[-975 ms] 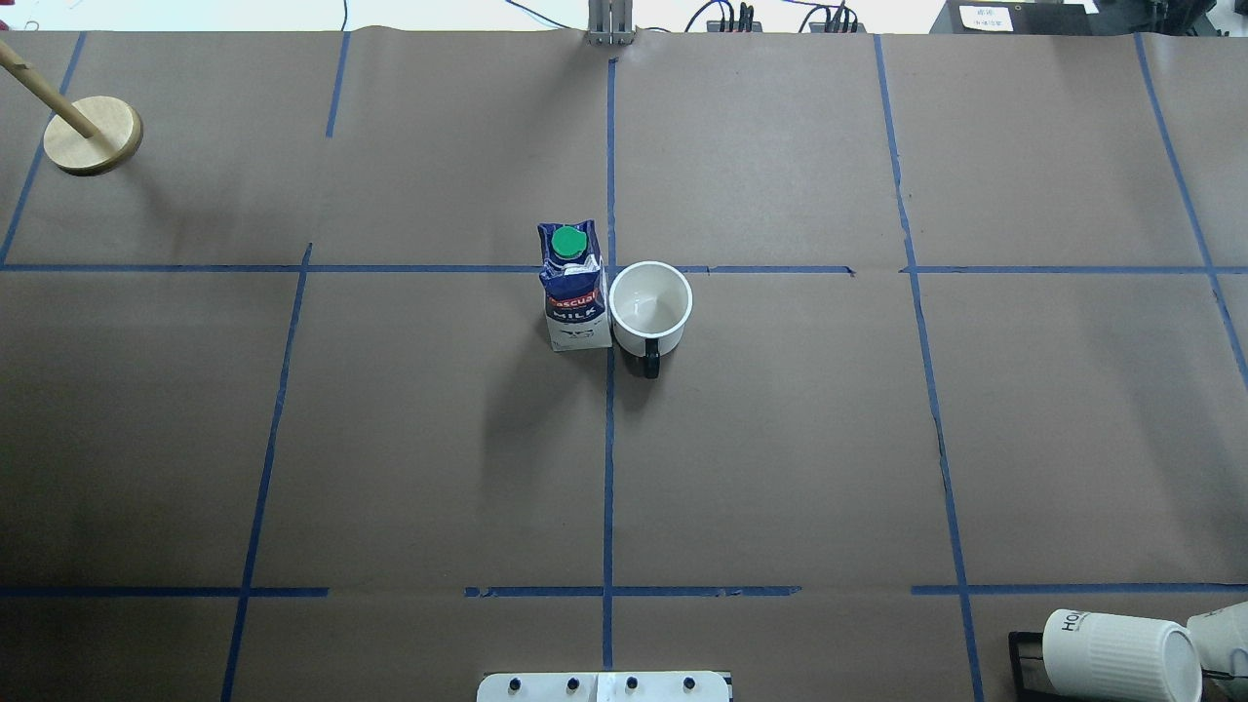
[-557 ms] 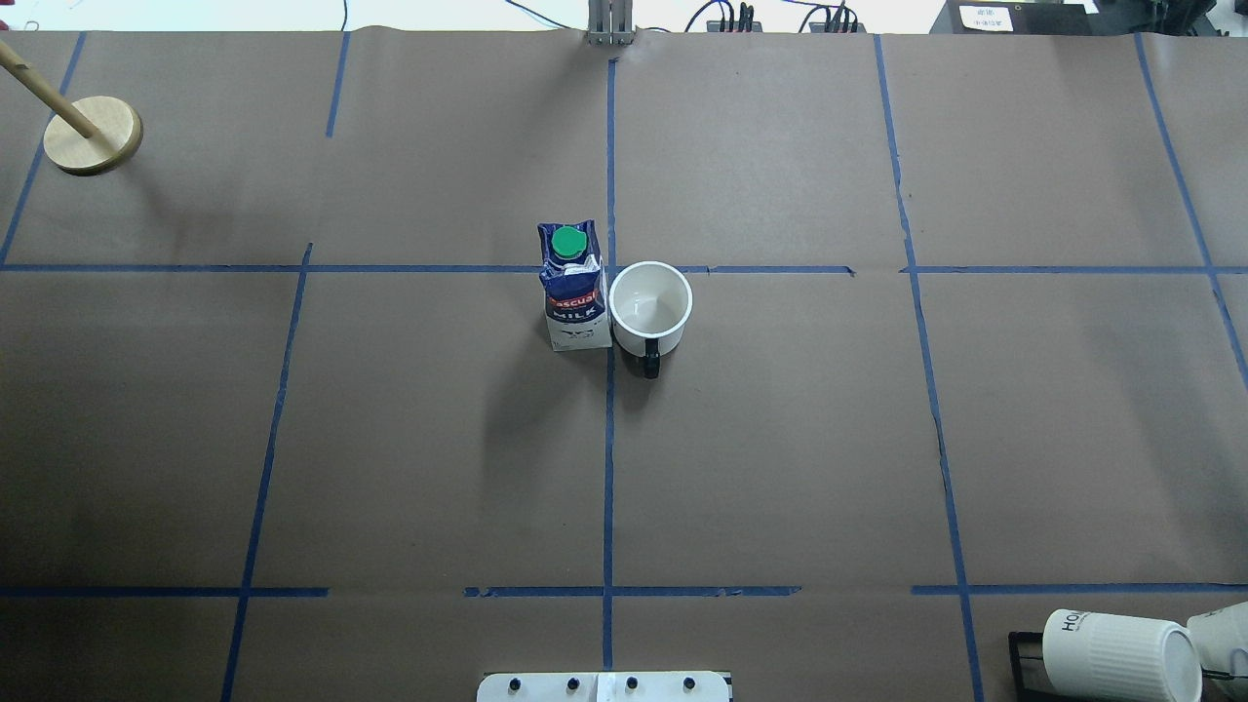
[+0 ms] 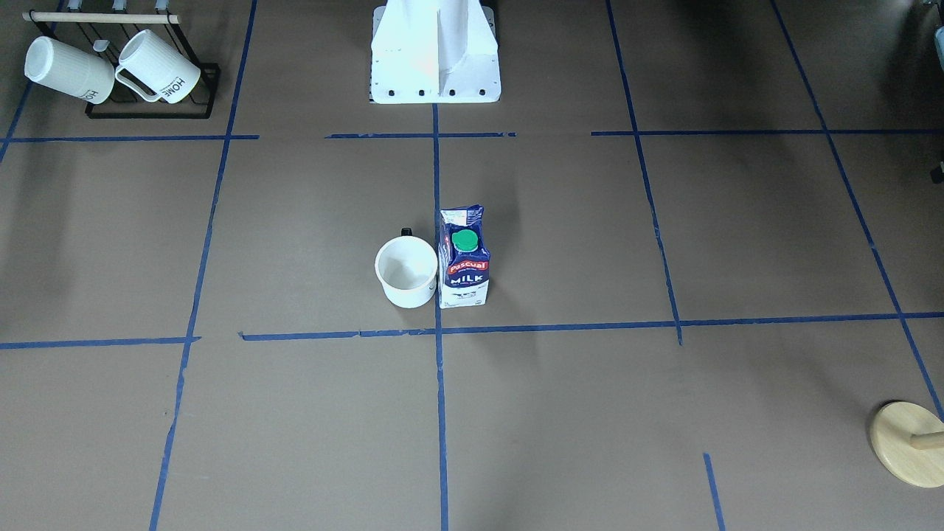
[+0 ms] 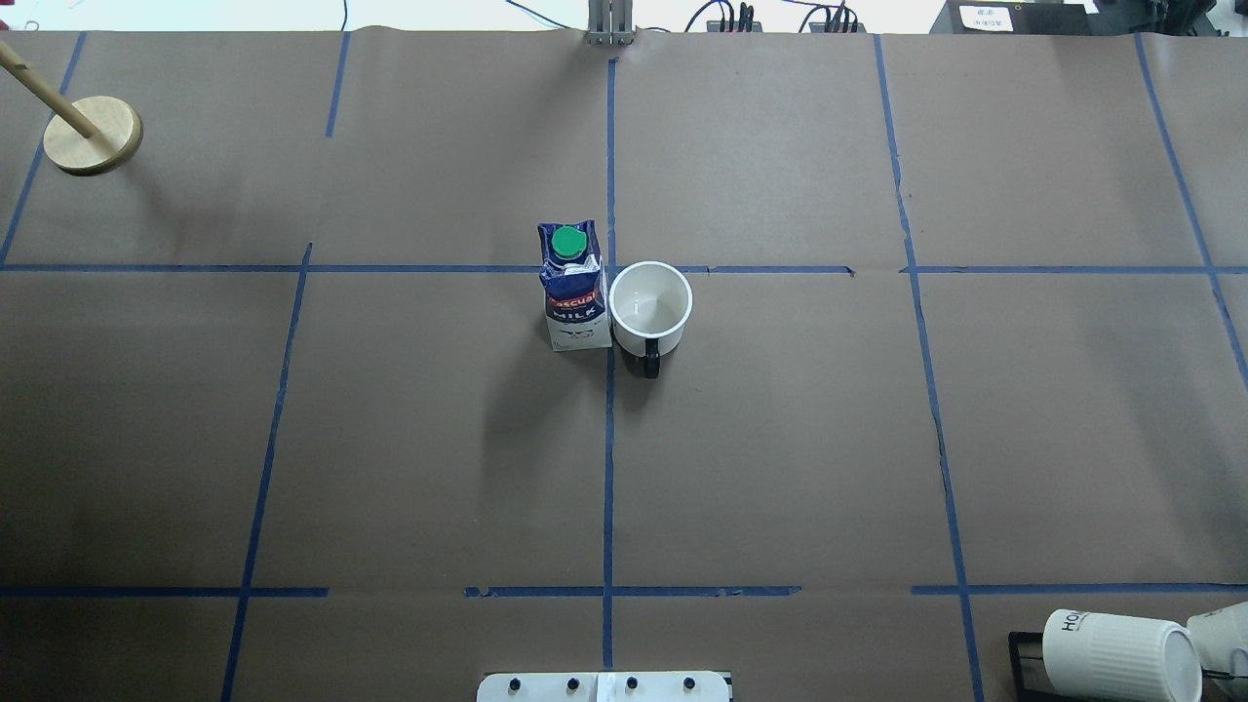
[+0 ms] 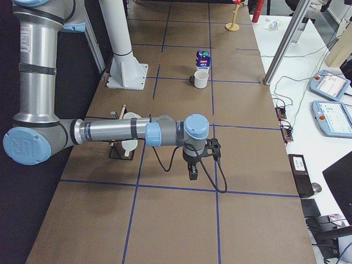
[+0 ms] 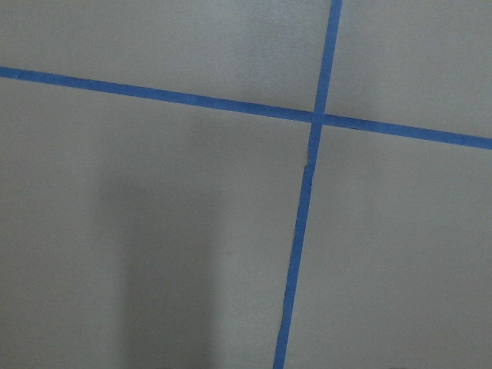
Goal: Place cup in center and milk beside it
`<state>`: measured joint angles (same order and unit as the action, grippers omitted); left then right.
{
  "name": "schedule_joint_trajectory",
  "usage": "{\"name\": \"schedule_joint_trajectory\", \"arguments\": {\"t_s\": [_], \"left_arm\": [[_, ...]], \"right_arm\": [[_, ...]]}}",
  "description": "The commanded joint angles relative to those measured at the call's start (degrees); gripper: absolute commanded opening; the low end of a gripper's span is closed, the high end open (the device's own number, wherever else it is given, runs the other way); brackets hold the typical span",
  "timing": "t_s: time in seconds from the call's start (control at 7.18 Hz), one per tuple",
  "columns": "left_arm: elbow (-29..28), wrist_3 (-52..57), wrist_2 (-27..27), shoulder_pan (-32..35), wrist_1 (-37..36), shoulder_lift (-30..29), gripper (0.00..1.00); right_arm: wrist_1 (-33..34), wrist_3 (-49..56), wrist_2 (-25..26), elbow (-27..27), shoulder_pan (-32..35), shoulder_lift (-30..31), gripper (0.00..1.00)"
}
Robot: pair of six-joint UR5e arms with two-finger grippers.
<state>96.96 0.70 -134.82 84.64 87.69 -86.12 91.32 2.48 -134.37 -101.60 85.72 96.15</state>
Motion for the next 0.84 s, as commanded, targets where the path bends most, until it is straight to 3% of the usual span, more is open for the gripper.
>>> {"name": "schedule_joint_trajectory", "arguments": {"t_s": [0.0,0.7], "left_arm": [[0.0,0.0,0.0,0.0,-0.2,0.1,1.00],[0.0,0.0,0.0,0.0,-0.2,0.1,1.00]], "right_arm": [[0.0,0.0,0.0,-0.1,0.0,0.0,0.95],[0.0,-0.1,-0.1,-0.2,0.0,-0.1,0.94]]}}
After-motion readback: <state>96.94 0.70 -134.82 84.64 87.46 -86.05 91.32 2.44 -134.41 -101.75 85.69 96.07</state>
